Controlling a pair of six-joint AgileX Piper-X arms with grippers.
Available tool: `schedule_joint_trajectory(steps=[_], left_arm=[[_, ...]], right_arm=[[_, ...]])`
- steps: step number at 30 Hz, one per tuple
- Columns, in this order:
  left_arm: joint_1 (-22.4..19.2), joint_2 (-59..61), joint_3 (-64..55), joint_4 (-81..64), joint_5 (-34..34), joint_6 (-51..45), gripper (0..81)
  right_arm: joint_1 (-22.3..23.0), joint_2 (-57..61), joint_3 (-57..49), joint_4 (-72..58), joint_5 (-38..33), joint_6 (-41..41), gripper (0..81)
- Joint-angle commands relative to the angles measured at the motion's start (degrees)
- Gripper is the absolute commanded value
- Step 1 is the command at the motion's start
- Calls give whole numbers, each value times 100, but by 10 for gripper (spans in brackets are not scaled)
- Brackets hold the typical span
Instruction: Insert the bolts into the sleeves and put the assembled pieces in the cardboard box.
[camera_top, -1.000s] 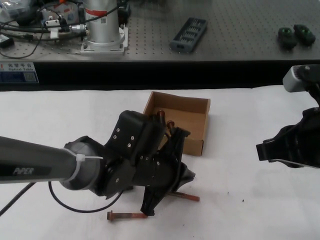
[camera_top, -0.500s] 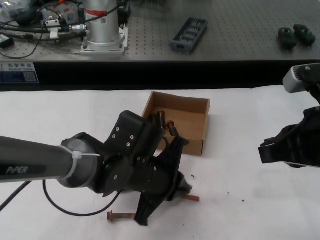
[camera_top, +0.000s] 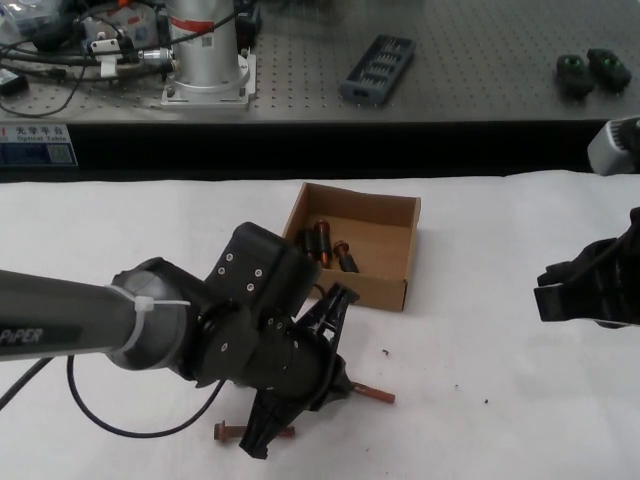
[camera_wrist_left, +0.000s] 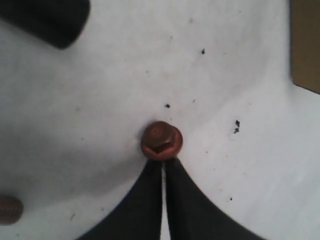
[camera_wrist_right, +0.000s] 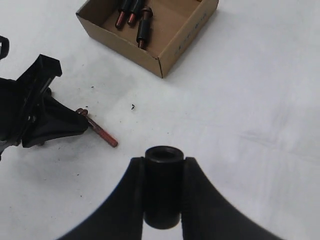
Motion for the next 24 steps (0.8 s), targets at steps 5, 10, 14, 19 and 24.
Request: schedule_joint_trajectory(steps=[5, 10, 14, 19, 24], left_arm=[[52, -11, -57, 141, -237, 152, 24], [125, 60, -57, 138, -390, 218, 24], [268, 147, -129, 92, -435, 408, 24], [419, 337, -375, -175, -442, 516, 24], [402, 515, -774, -255, -150, 823, 24]], right_arm=[[-36, -88, -13, 43, 6, -10, 25], [-36, -88, -13, 134, 6, -10, 25], [-36, -88, -13, 275, 6, -10, 25], [-36, -88, -13, 354, 6, -10, 25], [-36, -88, -13, 330, 6, -10, 25]])
